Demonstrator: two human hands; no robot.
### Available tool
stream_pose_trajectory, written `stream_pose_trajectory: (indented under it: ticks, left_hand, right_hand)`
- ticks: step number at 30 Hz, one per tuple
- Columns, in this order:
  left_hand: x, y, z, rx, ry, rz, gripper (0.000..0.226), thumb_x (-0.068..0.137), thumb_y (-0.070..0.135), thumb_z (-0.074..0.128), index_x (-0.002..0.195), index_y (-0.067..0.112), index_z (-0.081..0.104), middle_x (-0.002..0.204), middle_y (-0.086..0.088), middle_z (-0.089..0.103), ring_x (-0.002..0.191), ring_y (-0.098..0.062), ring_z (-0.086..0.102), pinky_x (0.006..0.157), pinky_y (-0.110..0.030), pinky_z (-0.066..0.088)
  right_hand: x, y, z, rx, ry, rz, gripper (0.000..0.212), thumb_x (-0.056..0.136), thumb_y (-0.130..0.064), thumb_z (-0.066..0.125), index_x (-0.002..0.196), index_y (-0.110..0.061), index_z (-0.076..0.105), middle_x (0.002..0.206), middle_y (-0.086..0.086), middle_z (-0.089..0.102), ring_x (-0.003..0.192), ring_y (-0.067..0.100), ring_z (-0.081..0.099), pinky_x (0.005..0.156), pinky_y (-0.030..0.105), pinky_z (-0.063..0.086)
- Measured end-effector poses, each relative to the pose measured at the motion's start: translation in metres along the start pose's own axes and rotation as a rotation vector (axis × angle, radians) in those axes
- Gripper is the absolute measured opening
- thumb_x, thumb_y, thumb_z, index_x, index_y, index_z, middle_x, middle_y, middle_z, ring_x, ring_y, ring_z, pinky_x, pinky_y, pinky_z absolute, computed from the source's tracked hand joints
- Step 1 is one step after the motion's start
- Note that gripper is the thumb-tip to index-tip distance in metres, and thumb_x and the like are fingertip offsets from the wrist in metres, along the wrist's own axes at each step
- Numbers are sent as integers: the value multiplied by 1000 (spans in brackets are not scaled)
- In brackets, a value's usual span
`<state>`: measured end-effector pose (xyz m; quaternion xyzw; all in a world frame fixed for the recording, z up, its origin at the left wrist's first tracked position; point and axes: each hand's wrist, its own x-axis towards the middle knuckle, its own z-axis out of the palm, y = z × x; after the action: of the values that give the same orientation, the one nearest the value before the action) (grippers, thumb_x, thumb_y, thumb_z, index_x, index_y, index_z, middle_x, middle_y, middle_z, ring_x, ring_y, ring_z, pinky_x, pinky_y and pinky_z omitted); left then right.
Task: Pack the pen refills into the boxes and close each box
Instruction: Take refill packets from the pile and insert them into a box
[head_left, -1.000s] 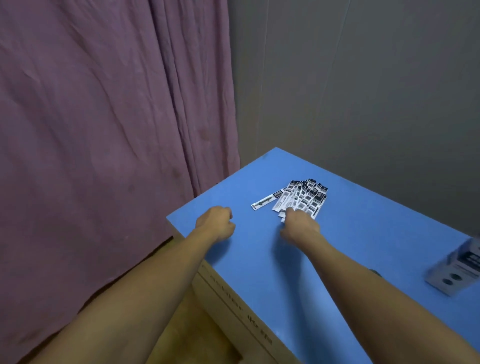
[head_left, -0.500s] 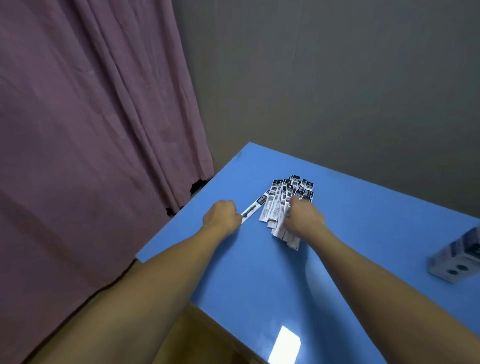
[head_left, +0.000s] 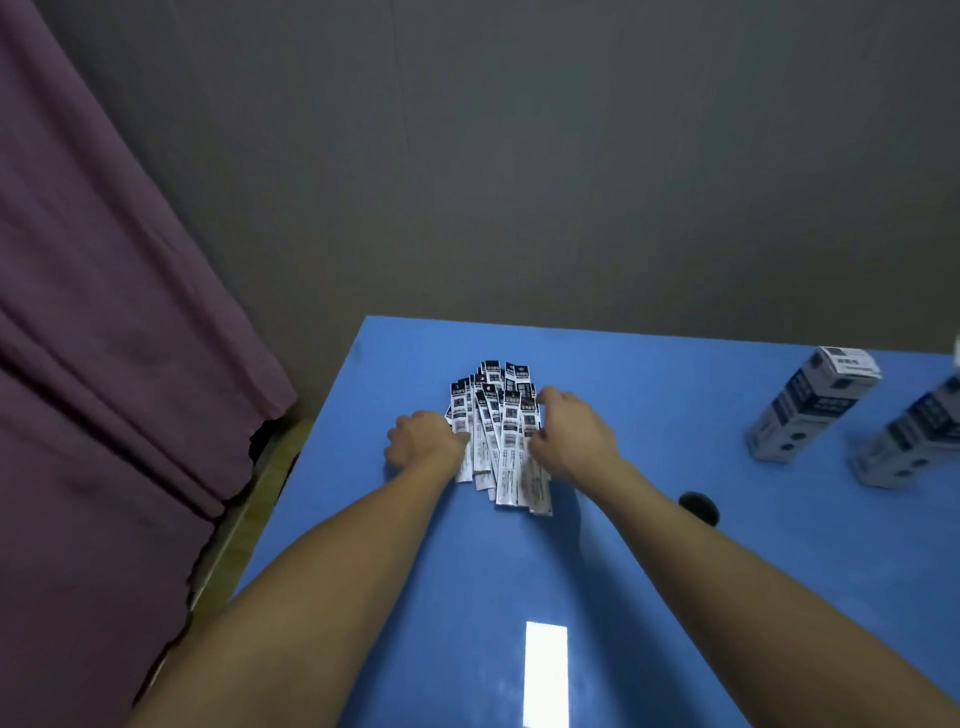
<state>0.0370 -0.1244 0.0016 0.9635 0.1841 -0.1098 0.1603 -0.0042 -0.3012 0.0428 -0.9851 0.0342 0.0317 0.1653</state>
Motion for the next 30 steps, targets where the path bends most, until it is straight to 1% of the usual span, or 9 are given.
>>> stream_pose_trajectory:
  ticks: [3, 7, 11, 13, 18, 20, 24, 27, 30]
  left_hand:
    - [3, -5, -1, 5, -28, -11, 45, 84, 43, 70, 118, 14, 63, 121, -10, 59, 110, -30, 57, 88, -42, 54]
    - [8, -13, -12, -6, -61, -24, 25, 89, 12, 57, 114, 11, 63, 120, -11, 60, 111, -31, 58, 91, -40, 54]
    - [13, -22, -22, -24, -125, -51, 4, 87, 10, 58, 86, 11, 55, 117, -10, 62, 102, -28, 59, 87, -34, 53]
    - [17, -25, -25, -30, -160, -34, 13, 88, 11, 58, 80, 12, 48, 112, -7, 61, 98, -28, 58, 82, -32, 49]
    - [16, -31, -33, -93, -225, -12, 14, 84, 17, 60, 93, 13, 49, 99, -6, 58, 102, -27, 62, 77, -30, 49]
    - [14, -31, -32, -112, -223, -11, 16, 84, 20, 63, 92, 14, 50, 100, -6, 58, 99, -26, 61, 78, -30, 50]
    - [14, -31, -26, -94, -189, 28, 12, 88, 10, 62, 93, 10, 51, 105, -9, 58, 93, -27, 57, 73, -31, 47]
    - [14, -30, -28, -98, -206, 40, 18, 87, 12, 68, 96, 10, 52, 108, -9, 60, 94, -27, 59, 71, -30, 47]
    - [15, -33, -36, -132, -224, 34, 24, 83, 13, 74, 90, 9, 51, 108, -10, 62, 88, -26, 58, 67, -30, 48]
  right_hand:
    - [1, -2, 0, 9, 6, 26, 45, 89, -17, 56, 133, -14, 46, 127, 8, 55, 114, 29, 54, 86, 39, 49]
    - [3, -9, 1, 10, 6, 32, 45, 88, -15, 54, 132, -13, 46, 123, 8, 55, 113, 29, 54, 83, 38, 49]
    - [3, -15, 2, 19, 20, 16, 43, 85, -12, 54, 128, -12, 47, 119, 9, 56, 109, 29, 55, 79, 36, 47]
    - [4, -18, 3, 19, 15, 18, 44, 85, -11, 53, 128, -12, 47, 120, 8, 56, 108, 28, 54, 80, 37, 49]
    - [4, -20, 3, 22, 7, 27, 44, 84, -10, 53, 128, -13, 48, 120, 7, 56, 108, 27, 54, 80, 37, 50]
    - [3, -20, 3, 20, 10, 30, 45, 84, -11, 54, 128, -13, 48, 120, 7, 56, 108, 27, 55, 83, 38, 51]
    - [-1, -15, 3, 8, 3, 50, 44, 88, -15, 54, 131, -13, 46, 123, 7, 55, 111, 27, 54, 83, 37, 49]
    - [-5, -8, 1, 10, -11, 89, 45, 88, -16, 57, 131, -14, 45, 126, 7, 54, 113, 27, 54, 86, 38, 50]
    - [-9, -1, -2, 8, -8, 133, 44, 88, -13, 54, 132, -14, 45, 127, 8, 54, 114, 28, 54, 85, 38, 48]
